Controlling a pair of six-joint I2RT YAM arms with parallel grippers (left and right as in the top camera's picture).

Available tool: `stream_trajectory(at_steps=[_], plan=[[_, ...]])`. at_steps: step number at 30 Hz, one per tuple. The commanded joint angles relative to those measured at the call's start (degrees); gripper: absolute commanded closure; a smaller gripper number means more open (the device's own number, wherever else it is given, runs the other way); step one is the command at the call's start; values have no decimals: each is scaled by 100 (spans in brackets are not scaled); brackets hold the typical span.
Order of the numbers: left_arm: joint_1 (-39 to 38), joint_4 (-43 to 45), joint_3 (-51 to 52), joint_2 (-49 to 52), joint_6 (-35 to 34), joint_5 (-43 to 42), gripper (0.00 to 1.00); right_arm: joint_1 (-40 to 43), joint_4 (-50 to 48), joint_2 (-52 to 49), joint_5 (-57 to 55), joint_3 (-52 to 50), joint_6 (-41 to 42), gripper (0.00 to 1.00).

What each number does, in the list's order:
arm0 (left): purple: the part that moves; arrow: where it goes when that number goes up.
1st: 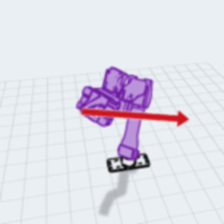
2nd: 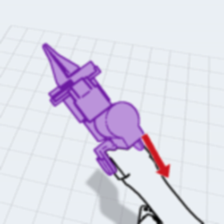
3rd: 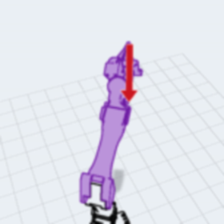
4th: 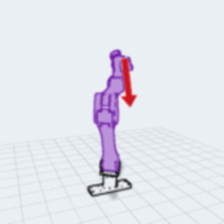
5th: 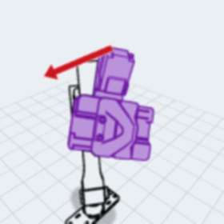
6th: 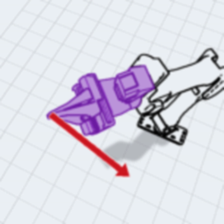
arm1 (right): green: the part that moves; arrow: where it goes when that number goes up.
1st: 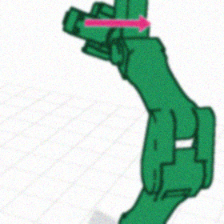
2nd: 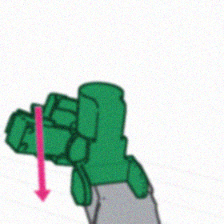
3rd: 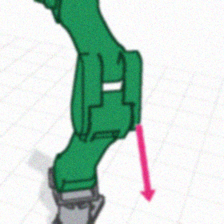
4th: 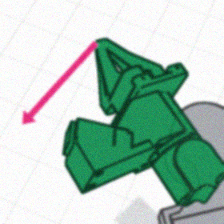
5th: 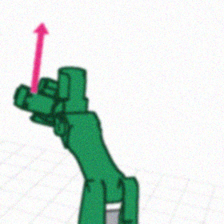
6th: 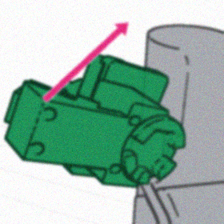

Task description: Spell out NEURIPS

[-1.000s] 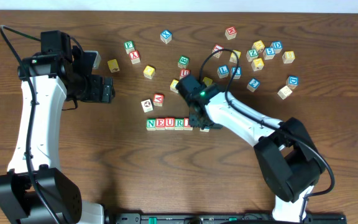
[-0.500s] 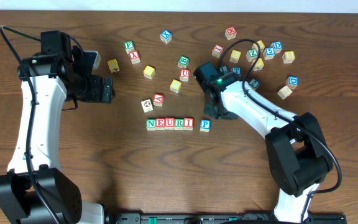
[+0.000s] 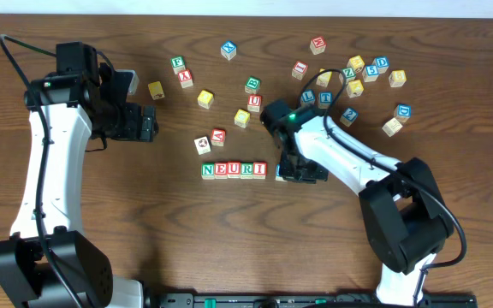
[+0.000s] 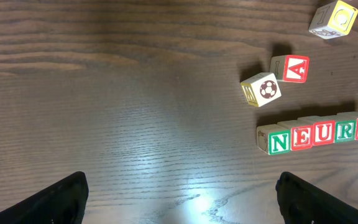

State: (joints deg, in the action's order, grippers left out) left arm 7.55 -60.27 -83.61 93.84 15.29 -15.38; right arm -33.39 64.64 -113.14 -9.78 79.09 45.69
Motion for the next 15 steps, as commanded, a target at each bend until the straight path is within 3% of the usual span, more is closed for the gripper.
stream_trajectory(at_steps=[1, 8, 15], plan=[[-2, -33, -111, -83, 72, -63, 5, -197, -103, -11, 68, 70, 426, 92], [-2, -33, -111, -83, 72, -63, 5, -575, -820, -13, -398, -153, 1132, 92], [-2, -31, -111, -83, 72, -63, 5, -603, -1244, -13, -555, -417, 1154, 93]])
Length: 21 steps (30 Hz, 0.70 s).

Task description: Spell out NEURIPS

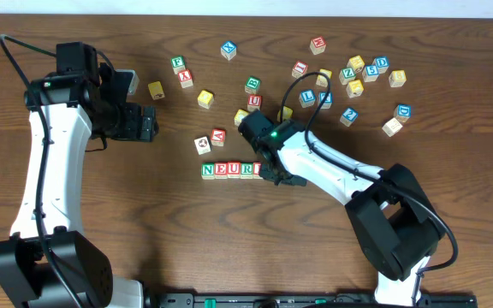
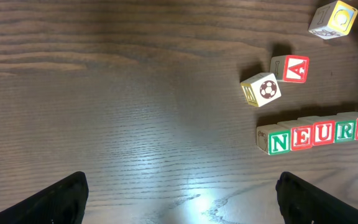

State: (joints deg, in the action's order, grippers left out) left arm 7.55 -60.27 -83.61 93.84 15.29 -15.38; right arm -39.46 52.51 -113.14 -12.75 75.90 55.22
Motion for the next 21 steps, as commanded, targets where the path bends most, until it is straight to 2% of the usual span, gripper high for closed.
stream_trajectory(at_steps=[1, 14, 21], plan=[[0, -31, -111, -83, 74, -63, 5, 9, -35, -11, -269, -101, 201, 93], [-2, -31, -111, -83, 72, -63, 5, 0, -256, -11, -682, -103, 214, 94], [-2, -33, -111, -83, 72, -63, 5, 0, -514, -11, -682, -129, -146, 95]])
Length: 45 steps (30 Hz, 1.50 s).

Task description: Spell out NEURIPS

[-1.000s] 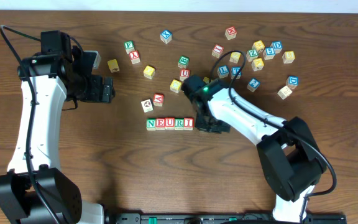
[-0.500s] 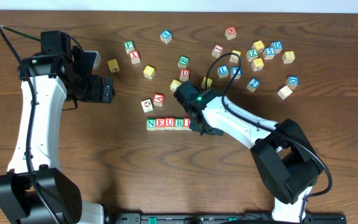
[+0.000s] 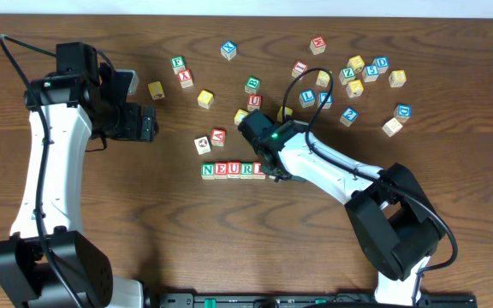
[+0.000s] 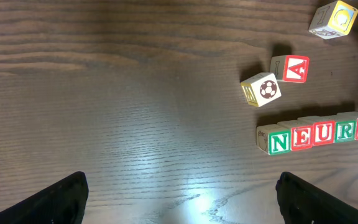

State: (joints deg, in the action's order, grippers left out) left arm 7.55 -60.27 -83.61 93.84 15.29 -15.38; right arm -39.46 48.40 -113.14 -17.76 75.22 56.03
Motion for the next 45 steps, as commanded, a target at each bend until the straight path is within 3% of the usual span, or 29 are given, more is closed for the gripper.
stream_trajectory(at_steps=[1, 11, 39, 45], plan=[[-2, -31, -111, -83, 72, -63, 5, 0, -153, -13, -181, -74, -299, 95], [-2, -31, -111, -83, 72, -63, 5, 0, -343, -13, 13, -111, -684, 95], [-2, -31, -111, -83, 72, -63, 5, -39, -326, -13, 240, -114, -597, 96], [-2, -33, -111, -83, 74, -63, 5, -37, -273, -13, -149, -114, -592, 96]])
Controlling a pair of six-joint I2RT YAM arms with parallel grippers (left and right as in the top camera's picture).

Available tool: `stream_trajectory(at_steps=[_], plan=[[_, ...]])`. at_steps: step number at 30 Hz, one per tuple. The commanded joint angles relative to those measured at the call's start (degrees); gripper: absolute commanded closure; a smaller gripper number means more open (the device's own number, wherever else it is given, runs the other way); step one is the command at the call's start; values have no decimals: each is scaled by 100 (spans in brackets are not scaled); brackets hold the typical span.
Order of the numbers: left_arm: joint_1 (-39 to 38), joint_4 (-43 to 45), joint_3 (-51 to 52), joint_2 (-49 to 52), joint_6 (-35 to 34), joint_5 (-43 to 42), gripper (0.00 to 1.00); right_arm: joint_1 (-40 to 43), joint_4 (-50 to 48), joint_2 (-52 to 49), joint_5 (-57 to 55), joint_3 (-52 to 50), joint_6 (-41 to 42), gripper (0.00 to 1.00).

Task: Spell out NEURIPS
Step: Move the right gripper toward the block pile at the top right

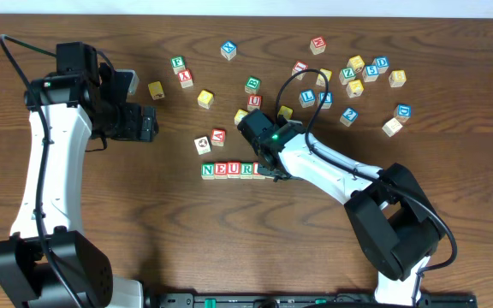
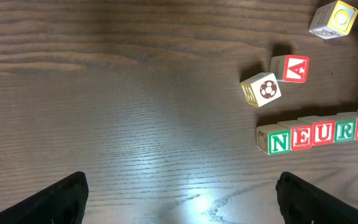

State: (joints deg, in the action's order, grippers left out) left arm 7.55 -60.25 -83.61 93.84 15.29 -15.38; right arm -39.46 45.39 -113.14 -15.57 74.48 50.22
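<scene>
A row of letter blocks reading N E U R I (image 1: pixel 229 169) lies at the table's middle; the same row (image 2: pixel 316 134) runs off the right edge of the left wrist view. My right gripper (image 1: pixel 270 168) sits low at the row's right end and covers what is there; its jaws are hidden under the wrist. Far to the left, my left gripper (image 1: pixel 151 121) hangs open over bare wood. Its two dark fingertips (image 2: pixel 51 200) show wide apart, with nothing between them.
A red A block (image 1: pixel 218 136) and a soccer-ball block (image 1: pixel 202 145) lie just behind the row's left end. Several loose letter blocks are scattered across the back, densest at the back right (image 1: pixel 355 64). A yellow block (image 1: pixel 155 89) lies near the left gripper.
My right gripper has shifted very slightly at the right end of the row. The left arm and the blocks in view have not moved.
My right gripper was first to the right of the row, with a block beside its fingers and a gap to the I. Then it stood against the row's right end. It has stayed there since. The left gripper stayed open and still throughout.
</scene>
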Motion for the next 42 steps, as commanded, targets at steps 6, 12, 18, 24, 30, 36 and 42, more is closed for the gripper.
stream_trajectory(at_steps=[6, 12, 18, 24, 30, 36, 42], plan=[[-2, -33, -111, -83, 72, -63, 5, 170, 188, 0, -1294, 133, -13, 91], [-2, -33, -111, -83, 72, -63, 5, 527, 675, 0, -1147, 1099, -354, 82], [-2, -33, -111, -83, 72, -63, 5, 975, 920, 0, -450, 2398, -962, 61], [0, -35, -111, -83, 72, -63, 5, 1657, 1193, -2, 750, 3648, -1803, 34], [-2, -33, -111, -83, 74, -63, 5, 2577, 2129, -44, 1257, 4452, -2992, 17], [-2, -33, -111, -83, 72, -63, 5, 3165, 2367, -212, 1445, 4474, -3915, 3], [-2, -35, -111, -83, 74, -63, 5, 3108, 2391, -852, 999, 4693, -4640, 1]])
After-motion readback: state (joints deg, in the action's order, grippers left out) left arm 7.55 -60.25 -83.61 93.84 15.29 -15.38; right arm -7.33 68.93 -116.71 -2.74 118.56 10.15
